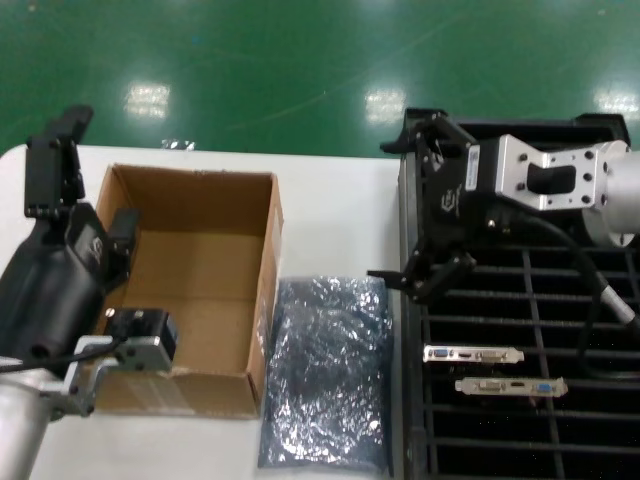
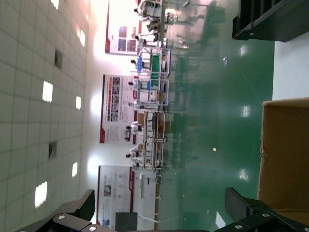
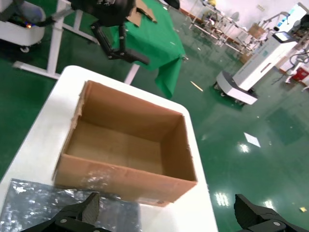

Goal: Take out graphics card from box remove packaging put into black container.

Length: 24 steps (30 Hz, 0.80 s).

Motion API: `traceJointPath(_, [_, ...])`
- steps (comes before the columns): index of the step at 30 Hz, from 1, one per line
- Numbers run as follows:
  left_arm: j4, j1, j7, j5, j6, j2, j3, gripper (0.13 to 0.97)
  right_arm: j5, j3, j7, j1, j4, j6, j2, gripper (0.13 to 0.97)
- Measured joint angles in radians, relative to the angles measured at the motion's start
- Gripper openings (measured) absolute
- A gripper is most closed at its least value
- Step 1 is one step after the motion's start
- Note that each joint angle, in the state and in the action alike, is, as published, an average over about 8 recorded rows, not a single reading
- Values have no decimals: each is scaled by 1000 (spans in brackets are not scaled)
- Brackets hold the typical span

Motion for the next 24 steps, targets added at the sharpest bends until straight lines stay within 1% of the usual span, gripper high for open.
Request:
traceJointPath(5, [21,4,-63,13,25,23,-19,943,23,20,-12,-47,6,54,-8,966])
traceJointPath(14, [72,17,-224,44,94,81,-68,966,81,71,-42,-164,20,190,-28,966])
traceJointPath(24, [133,33,-415,80,177,150,-126,966,151,132,-77,-304,36,351,-51,966])
